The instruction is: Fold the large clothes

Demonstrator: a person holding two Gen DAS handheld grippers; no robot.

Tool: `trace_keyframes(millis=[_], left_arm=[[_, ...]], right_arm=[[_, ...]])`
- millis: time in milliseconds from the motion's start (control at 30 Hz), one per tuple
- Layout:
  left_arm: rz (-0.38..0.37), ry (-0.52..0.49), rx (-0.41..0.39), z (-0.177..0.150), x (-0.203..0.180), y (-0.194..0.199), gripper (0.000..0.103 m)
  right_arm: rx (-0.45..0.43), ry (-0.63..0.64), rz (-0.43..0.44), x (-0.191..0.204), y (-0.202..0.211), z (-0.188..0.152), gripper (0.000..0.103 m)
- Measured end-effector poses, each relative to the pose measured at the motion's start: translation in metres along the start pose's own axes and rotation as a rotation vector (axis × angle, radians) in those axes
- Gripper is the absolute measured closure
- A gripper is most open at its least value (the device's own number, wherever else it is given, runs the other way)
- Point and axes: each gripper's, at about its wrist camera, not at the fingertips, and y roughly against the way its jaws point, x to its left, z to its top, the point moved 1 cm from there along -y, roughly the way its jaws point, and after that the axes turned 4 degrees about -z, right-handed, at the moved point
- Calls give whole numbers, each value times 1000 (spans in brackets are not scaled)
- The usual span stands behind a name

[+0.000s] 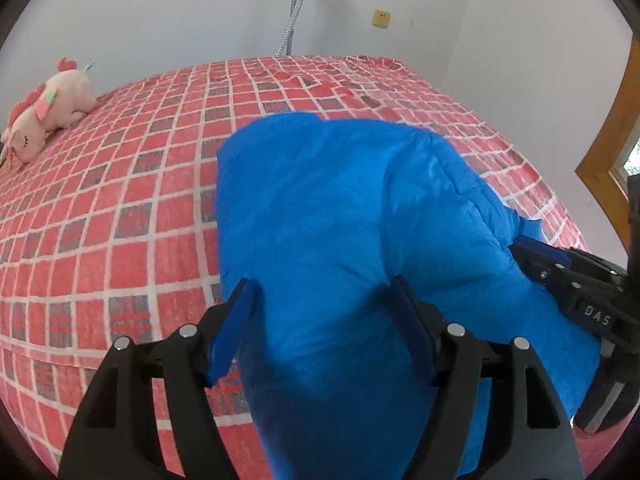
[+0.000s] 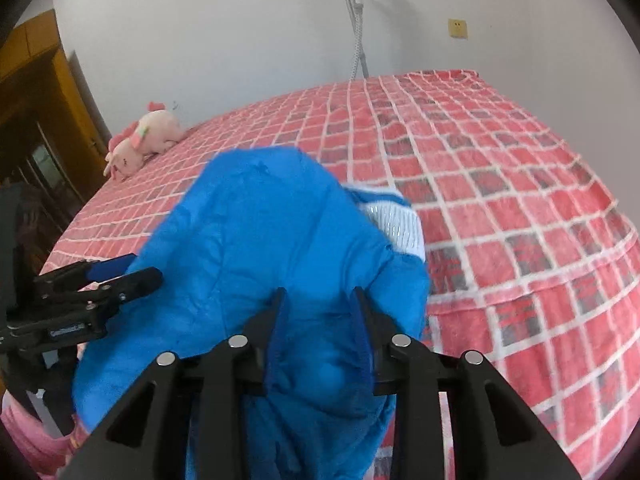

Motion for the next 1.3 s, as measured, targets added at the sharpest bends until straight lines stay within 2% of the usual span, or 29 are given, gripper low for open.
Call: trace_keyframes(millis=[100, 167, 267, 333, 367, 400, 500, 633, 733, 1000, 1167, 1300], left_arm=[[-7, 6, 3, -1, 2, 0, 33], [5, 2, 1, -2, 1, 3, 33], [0, 5, -3, -5, 1, 16, 34], [0, 3, -12, -9, 2, 27, 34], [3, 1, -18, -11, 4, 33, 32], [8, 0, -23, -13, 7, 39, 30], [15, 0, -40, -20, 15, 54, 25], [6, 2, -48, -28, 24, 63, 17], [-18, 18, -29, -33, 29, 62, 17], [-118, 70, 16, -40, 38, 52, 16], [-182, 66, 56, -43, 35, 36, 13], [-235, 57, 86, -43, 31, 19, 11]], right_arm=[[-1, -37, 26, -6, -3, -4, 73], [-12, -26, 14, -3, 1, -5, 73], [-14, -26, 3, 0, 14, -3, 68], [-27, -29, 11, 0, 26, -1, 53], [-37, -29, 5, 0, 36, -1, 40], [-44, -25, -12, 0, 42, -1, 32], [-51, -27, -40, -3, 54, -4, 28], [11, -67, 42, -11, 52, -14, 22], [33, -83, 52, -13, 50, -19, 16], [125, -114, 140, -10, 41, -32, 9], [205, -149, 177, -12, 18, -40, 4], [264, -200, 259, -17, -3, -43, 4]])
